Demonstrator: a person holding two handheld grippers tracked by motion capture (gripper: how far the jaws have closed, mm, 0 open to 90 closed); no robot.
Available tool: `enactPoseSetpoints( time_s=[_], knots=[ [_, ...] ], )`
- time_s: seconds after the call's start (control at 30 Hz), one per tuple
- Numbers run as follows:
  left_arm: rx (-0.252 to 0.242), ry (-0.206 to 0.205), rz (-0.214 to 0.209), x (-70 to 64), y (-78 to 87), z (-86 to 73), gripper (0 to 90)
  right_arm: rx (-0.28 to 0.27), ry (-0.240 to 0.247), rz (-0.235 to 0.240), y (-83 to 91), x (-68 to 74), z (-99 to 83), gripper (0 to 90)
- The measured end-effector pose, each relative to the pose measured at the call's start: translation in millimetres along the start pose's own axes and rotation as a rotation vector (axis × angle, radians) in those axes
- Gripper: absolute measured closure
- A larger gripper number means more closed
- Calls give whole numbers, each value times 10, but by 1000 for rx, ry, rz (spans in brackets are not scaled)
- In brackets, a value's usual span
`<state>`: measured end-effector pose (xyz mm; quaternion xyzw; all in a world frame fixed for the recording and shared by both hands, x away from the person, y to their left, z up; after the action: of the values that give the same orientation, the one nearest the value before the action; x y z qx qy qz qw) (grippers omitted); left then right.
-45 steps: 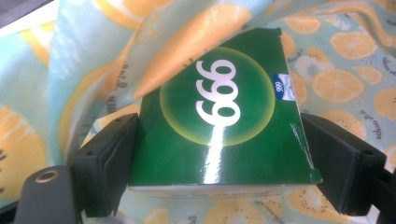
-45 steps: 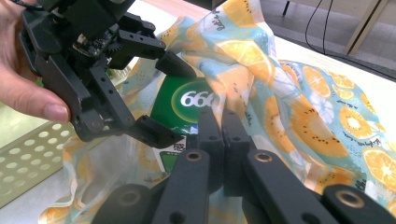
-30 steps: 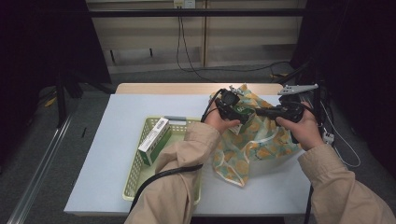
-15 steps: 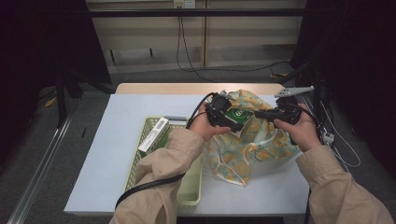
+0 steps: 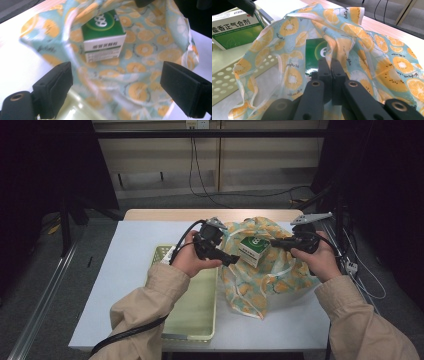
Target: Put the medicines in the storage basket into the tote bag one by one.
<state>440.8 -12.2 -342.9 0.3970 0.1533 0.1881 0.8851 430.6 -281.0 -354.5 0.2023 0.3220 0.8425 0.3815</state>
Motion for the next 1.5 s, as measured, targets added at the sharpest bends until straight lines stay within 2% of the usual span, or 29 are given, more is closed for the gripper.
enactPoseSetpoints(
  time_s=[0.1, 0.23, 0.3, 0.4, 0.53, 0.6, 0.77, 0.87, 1.03, 1.3, 1.4, 1.5],
  knots=[
    [8, 28, 10, 65, 84, -104, 92, -1, -1, -1, 0, 0, -1, 900],
    [28, 51, 47, 142, 163, -268, 83, -2, 0, 0, -2, 8, -11, 900],
    [53, 47, 71, 176, 206, -355, 82, -3, -4, 2, -1, 6, -24, 900],
    [58, 63, 87, 218, 270, -474, 83, -2, -10, 0, -5, -9, -44, 900],
    [85, 60, 124, 286, 347, -628, 93, -2, -7, 2, -16, 5, -49, 900],
    [87, 62, 135, 320, 395, -689, 110, -2, 0, 2, -23, 18, -43, 900],
    [83, 97, 175, 429, 516, -843, 114, -2, -4, 3, -35, 27, -36, 900],
    [105, 106, 209, 492, 556, -950, 122, -1, -3, 3, -39, 32, -35, 900],
    [115, 136, 240, 594, 614, -1084, 127, 1, -4, 4, -39, 29, -36, 900],
    [142, 147, 255, 628, 614, -1222, 160, 0, -6, 7, -46, 30, -34, 900],
    [155, 147, 263, 634, 602, -1264, 199, 1, -5, 6, -45, 31, -33, 900],
    [156, 148, 249, 628, 597, -1300, 238, 0, -4, 5, -42, 30, -34, 900]
  ],
)
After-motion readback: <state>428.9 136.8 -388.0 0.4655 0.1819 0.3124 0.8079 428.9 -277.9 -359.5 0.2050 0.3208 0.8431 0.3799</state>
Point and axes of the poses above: each handheld gripper's, and its own axes: y roughly backward along the jaws, z roughly out of its top, x roughly to its left, the point moved 3 cm from there along -y, roughly forward along the jaws, and after that the axes turned 7 degrees about x, right-handed, at the moved point
